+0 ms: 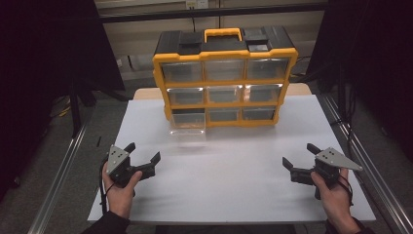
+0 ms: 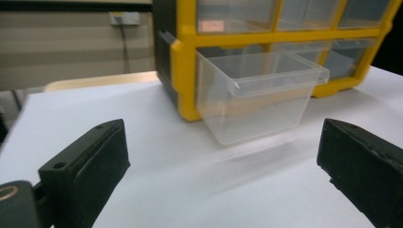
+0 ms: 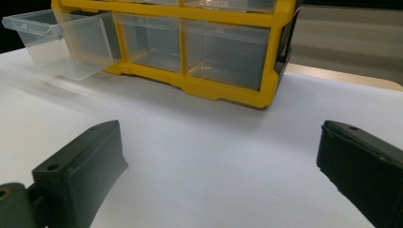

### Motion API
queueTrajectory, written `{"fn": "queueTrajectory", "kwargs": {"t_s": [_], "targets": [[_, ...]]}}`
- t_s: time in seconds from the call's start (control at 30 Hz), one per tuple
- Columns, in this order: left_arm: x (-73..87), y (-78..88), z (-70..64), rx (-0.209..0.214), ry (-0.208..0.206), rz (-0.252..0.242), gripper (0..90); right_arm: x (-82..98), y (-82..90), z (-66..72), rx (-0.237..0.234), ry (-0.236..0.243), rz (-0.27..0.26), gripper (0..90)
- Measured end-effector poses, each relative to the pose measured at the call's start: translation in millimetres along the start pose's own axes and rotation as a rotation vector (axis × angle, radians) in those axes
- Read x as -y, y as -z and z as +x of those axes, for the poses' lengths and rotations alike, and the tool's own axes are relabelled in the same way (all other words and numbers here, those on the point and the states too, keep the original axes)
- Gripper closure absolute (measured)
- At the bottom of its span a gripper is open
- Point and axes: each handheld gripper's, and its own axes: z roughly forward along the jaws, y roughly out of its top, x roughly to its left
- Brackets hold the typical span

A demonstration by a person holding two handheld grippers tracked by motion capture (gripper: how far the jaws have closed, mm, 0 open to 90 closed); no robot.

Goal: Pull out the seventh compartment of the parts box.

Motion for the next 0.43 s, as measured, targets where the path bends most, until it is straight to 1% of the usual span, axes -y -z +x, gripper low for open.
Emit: {"fn": "queueTrajectory", "kwargs": {"t_s": [0.03, 0.07, 0.1, 0.17, 0.2, 0.23, 0.27, 0.3, 0.33, 0.37, 0.4, 0.43], "targets": [[0.6, 3.1, -1.1, 0.001, 0.008, 0.004, 2.9, 0.0, 0.0, -0.1, 0.001, 0.0, 0.0, 1.2], [2.5, 7.2, -1.1, 0.013, 0.018, 0.009, 2.8, 0.1, -0.1, -0.5, 0.005, -0.003, 0.002, 1.2], [5.6, 10.8, -1.7, 0.016, 0.022, 0.007, 2.1, 0.2, -0.1, -0.9, 0.009, -0.006, 0.004, 1.2], [11.9, 14.9, -1.3, 0.008, -0.01, 0.024, 1.7, 0.4, 0.4, -0.9, 0.01, -0.007, 0.002, 1.2], [12.6, 14.1, -0.2, 0.011, -0.013, 0.031, 1.6, 0.5, 0.6, -1.2, 0.012, -0.005, 0.003, 1.2], [11.5, 13.7, 1.4, 0.005, -0.007, 0.029, 2.0, 0.5, 0.4, -1.5, 0.012, -0.004, 0.004, 1.2], [11.5, 13.4, 1.9, 0.009, 0.003, 0.021, 2.5, 0.4, -0.2, -1.6, 0.013, -0.003, 0.004, 1.2], [11.2, 13.5, 2.4, 0.009, 0.0, 0.026, 2.5, 0.4, -0.3, -1.5, 0.01, -0.002, 0.007, 1.2], [11.1, 14.5, 2.0, 0.007, 0.017, 0.023, 3.5, 0.4, -0.3, -1.2, 0.01, 0.0, 0.007, 1.2], [10.5, 16.5, 2.5, 0.004, 0.026, 0.011, 5.0, 0.4, -0.2, -1.0, 0.009, 0.001, 0.005, 1.1], [9.7, 17.3, 2.6, -0.003, 0.032, -0.003, 4.7, 0.4, 0.0, -1.0, 0.007, 0.0, 0.005, 1.0], [8.9, 17.2, 2.9, -0.015, 0.022, -0.001, 3.2, 0.6, 0.1, -1.3, 0.007, -0.001, 0.006, 0.9]]}}
